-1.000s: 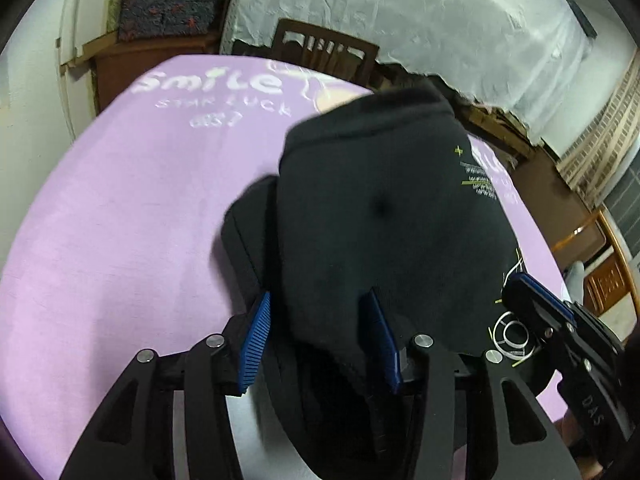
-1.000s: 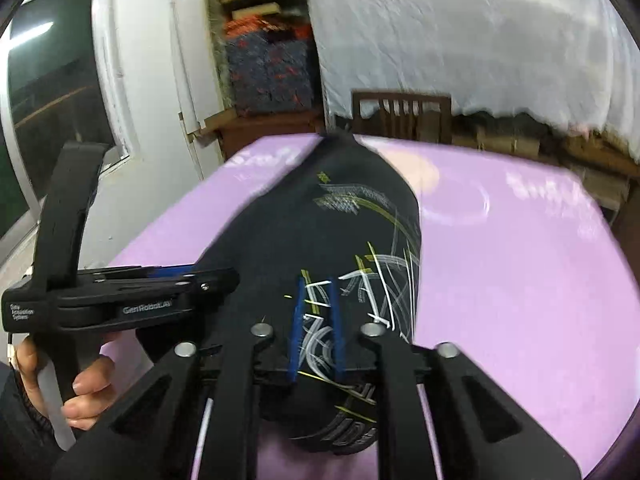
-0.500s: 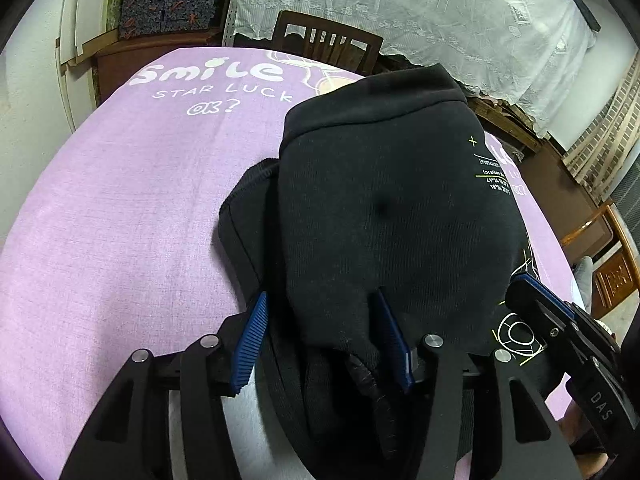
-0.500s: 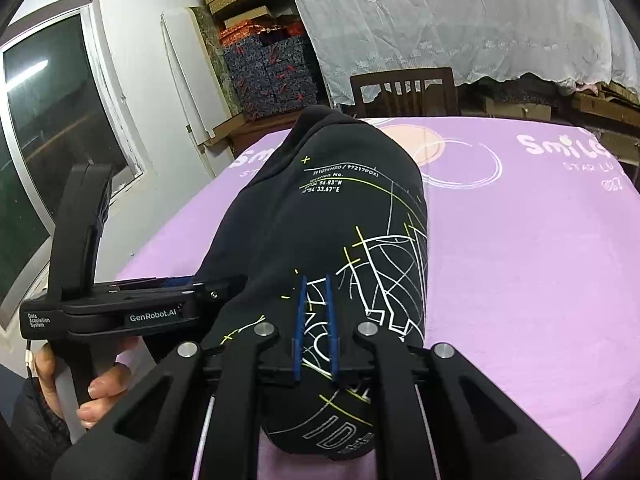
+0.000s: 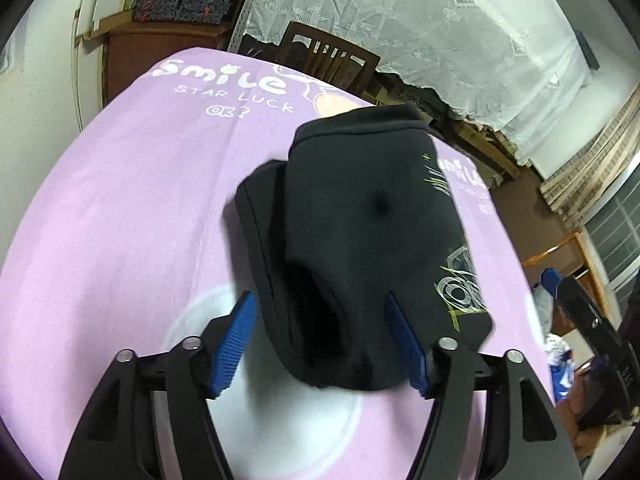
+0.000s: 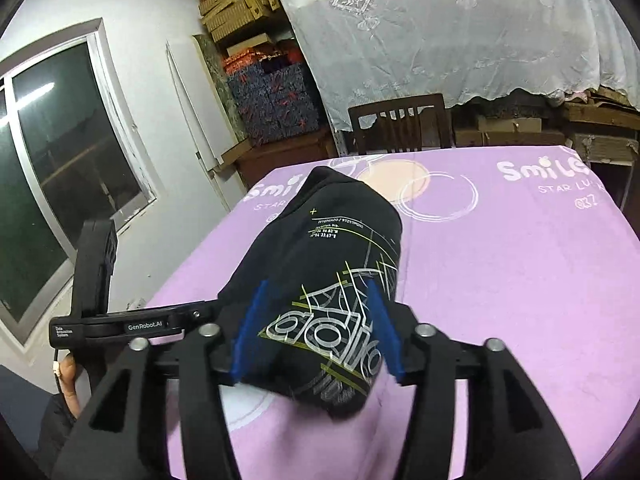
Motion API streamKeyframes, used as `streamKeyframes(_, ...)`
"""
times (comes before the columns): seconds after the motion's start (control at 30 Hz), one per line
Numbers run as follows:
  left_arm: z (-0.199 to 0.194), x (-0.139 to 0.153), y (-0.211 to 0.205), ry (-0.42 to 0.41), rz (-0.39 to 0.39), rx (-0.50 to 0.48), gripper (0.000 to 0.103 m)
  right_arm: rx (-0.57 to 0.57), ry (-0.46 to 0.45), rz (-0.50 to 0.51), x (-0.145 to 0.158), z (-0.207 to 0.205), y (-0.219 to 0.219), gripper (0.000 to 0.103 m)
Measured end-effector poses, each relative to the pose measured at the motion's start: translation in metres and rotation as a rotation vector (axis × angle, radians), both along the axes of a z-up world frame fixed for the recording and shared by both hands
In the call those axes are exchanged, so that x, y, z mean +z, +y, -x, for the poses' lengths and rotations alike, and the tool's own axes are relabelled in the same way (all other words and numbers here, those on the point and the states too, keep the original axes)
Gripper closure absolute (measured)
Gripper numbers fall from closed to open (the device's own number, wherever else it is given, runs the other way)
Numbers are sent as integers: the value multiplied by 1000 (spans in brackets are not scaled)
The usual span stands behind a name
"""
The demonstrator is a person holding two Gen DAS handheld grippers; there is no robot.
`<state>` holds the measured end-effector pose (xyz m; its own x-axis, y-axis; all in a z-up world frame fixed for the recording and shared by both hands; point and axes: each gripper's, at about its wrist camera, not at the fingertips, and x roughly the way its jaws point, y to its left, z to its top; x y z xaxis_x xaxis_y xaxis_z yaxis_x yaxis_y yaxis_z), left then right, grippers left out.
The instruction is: Fold large clothes
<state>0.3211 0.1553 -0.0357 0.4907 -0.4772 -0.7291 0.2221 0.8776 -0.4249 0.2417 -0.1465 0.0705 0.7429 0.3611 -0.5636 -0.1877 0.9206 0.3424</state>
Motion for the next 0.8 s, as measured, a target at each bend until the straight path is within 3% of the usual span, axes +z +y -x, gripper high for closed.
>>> streamKeyframes(0.17,6,4,0,17,31,17,32,20,13,-49,2,19,-13,30)
streamKeyframes(0.33,-12,-3,-7,57,49,24,31,38,66,-150,-7,11,-30,15)
streamKeyframes(0.53,-36,-22,-12,109,106,9,31,59,186,-298,-33,-26,-45,9)
streamKeyframes(0.8,-62,-35,-13,121,130,-7,23,79,329,-367,-80,-75,-40,9)
